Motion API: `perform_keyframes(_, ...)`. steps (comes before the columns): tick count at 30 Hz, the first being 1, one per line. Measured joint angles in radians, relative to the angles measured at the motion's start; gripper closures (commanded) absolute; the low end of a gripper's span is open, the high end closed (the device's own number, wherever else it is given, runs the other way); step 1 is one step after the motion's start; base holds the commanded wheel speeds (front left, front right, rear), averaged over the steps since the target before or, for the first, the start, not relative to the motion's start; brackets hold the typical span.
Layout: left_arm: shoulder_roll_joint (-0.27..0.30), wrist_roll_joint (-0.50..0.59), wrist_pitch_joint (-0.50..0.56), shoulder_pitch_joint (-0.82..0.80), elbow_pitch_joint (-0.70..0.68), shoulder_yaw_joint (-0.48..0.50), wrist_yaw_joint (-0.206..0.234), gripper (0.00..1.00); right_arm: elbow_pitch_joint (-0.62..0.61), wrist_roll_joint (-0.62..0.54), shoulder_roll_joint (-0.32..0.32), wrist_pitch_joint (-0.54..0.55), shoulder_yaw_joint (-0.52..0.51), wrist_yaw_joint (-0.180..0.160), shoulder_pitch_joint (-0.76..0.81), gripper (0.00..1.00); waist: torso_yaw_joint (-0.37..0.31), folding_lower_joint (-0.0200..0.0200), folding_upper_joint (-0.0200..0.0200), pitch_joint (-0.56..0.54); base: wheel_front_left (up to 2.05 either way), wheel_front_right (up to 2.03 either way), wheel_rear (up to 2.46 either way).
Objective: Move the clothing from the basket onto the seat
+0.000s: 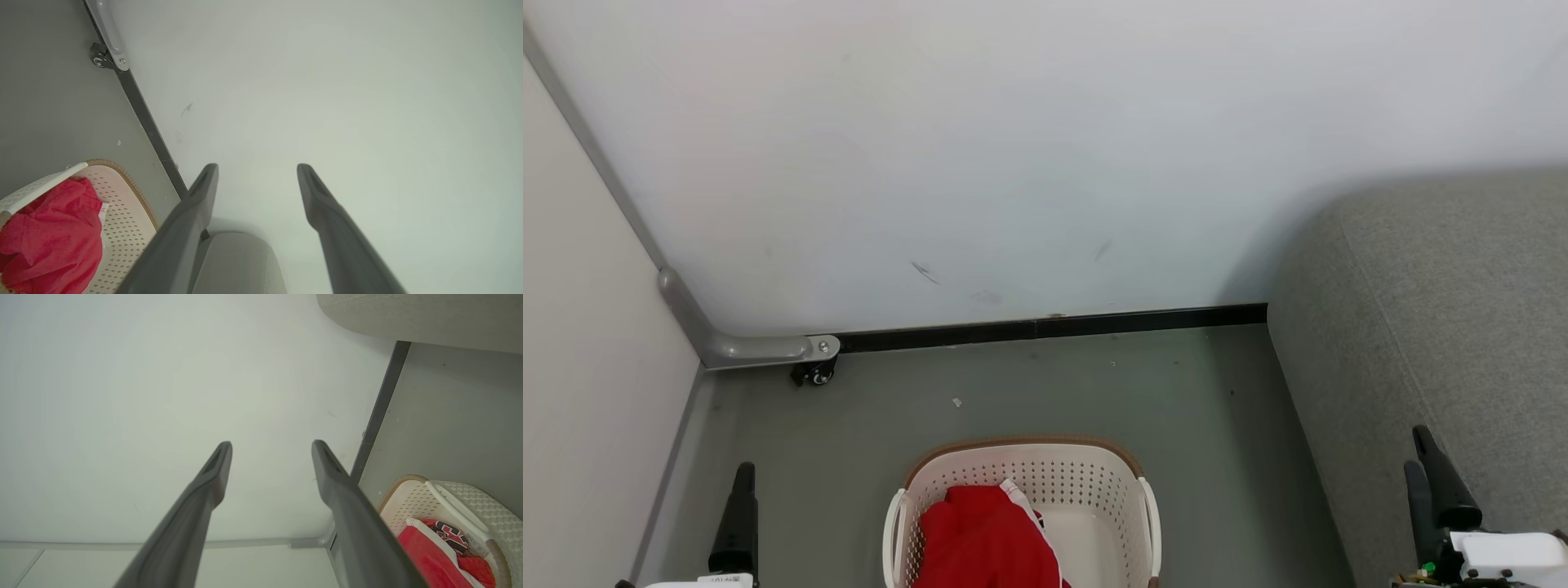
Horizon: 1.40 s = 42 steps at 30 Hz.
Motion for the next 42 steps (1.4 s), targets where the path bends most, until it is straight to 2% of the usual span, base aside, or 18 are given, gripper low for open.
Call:
perform_keyframes(6, 0.000, 0.022, -0.019, 0.000, -0.015, 0.019, 0.000, 0.00, -0.048, -0.087, 0.000, -0.020, 0.000, 0.000, -0.001, 0.00, 0.003, 0.0021, 0.0000, -0.015, 0.00, 0.00, 0.00)
perform_keyframes(12, 0.003, 0.117, -0.041, 0.000, -0.063, 0.028, 0.000, 0.00, -0.092, -0.218, -0.004, -0.039, -0.014, 0.000, 0.000, 0.00, 0.009, 0.0022, 0.0000, -0.027, 0.00, 0.00, 0.00)
perform_keyframes(18, 0.004, 0.283, -0.063, 0.000, -0.119, 0.027, -0.001, 0.00, -0.126, -0.321, -0.005, -0.060, 0.016, 0.000, 0.003, 0.00, 0.016, -0.0019, 0.0000, -0.032, 0.00, 0.00, 0.00)
perform_keyframes(22, 0.006, 0.393, -0.076, 0.011, -0.149, 0.019, -0.001, 0.00, -0.172, -0.449, -0.007, -0.073, 0.046, 0.000, 0.004, 0.00, 0.018, -0.0055, 0.0000, -0.030, 0.00, 0.00, 0.00)
perform_keyframes(29, 0.010, 0.565, -0.099, 0.012, -0.201, 0.012, -0.001, 0.00, -0.212, -0.562, -0.010, -0.099, 0.048, 0.000, 0.005, 0.00, 0.021, -0.0110, 0.0000, -0.025, 0.00, 0.00, 0.00)
perform_keyframes(37, 0.020, 0.833, -0.133, 0.046, -0.233, -0.041, -0.002, 0.00, -0.248, -0.690, -0.015, -0.131, 0.068, 0.000, 0.008, 0.00, 0.022, -0.0137, 0.0000, -0.021, 0.00, 0.00, 0.00)
perform_keyframes(42, 0.022, 0.936, -0.151, 0.047, -0.240, -0.035, -0.001, 0.00, -0.263, -0.786, -0.016, -0.149, 0.073, 0.000, 0.016, 0.00, 0.022, -0.0139, 0.0000, -0.020, 0.00, 0.00, 0.00)
